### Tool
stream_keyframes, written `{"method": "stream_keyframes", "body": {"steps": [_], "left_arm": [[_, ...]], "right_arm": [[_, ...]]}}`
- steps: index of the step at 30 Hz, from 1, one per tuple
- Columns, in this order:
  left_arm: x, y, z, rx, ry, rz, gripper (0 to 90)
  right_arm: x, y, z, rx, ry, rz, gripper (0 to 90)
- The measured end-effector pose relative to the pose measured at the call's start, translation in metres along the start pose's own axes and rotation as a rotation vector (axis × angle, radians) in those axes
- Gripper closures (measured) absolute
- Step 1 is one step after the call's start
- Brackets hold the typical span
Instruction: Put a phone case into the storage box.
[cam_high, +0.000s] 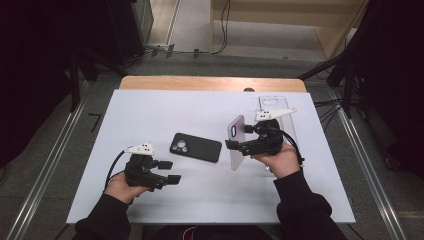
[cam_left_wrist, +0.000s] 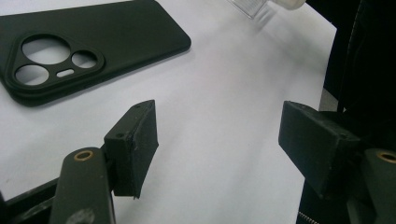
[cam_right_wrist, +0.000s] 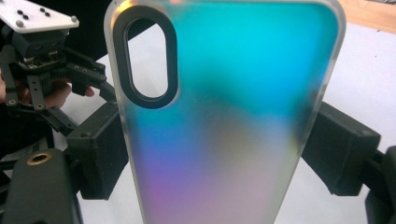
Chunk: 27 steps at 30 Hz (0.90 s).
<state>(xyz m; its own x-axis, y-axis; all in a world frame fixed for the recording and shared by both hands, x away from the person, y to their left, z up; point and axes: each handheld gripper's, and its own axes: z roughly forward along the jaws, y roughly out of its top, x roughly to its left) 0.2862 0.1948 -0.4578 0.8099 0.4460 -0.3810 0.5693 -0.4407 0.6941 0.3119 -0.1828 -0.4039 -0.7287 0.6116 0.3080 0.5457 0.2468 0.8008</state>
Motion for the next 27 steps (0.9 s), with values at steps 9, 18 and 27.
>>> {"method": "stream_keyframes", "body": {"steps": [9, 18, 27], "left_arm": [[0.000, -0.005, -0.004, 0.002, 0.015, -0.001, 28.7], [0.000, -0.008, -0.007, -0.008, 0.023, -0.016, 29.0], [0.002, -0.009, -0.007, -0.004, 0.025, -0.019, 29.0]], "right_arm": [[-0.010, 0.010, -0.013, -0.022, -0.002, 0.008, 14.6], [-0.023, 0.014, -0.025, -0.041, -0.022, 0.027, 14.6], [-0.037, 0.014, -0.044, -0.088, -0.085, 0.071, 14.6]]}}
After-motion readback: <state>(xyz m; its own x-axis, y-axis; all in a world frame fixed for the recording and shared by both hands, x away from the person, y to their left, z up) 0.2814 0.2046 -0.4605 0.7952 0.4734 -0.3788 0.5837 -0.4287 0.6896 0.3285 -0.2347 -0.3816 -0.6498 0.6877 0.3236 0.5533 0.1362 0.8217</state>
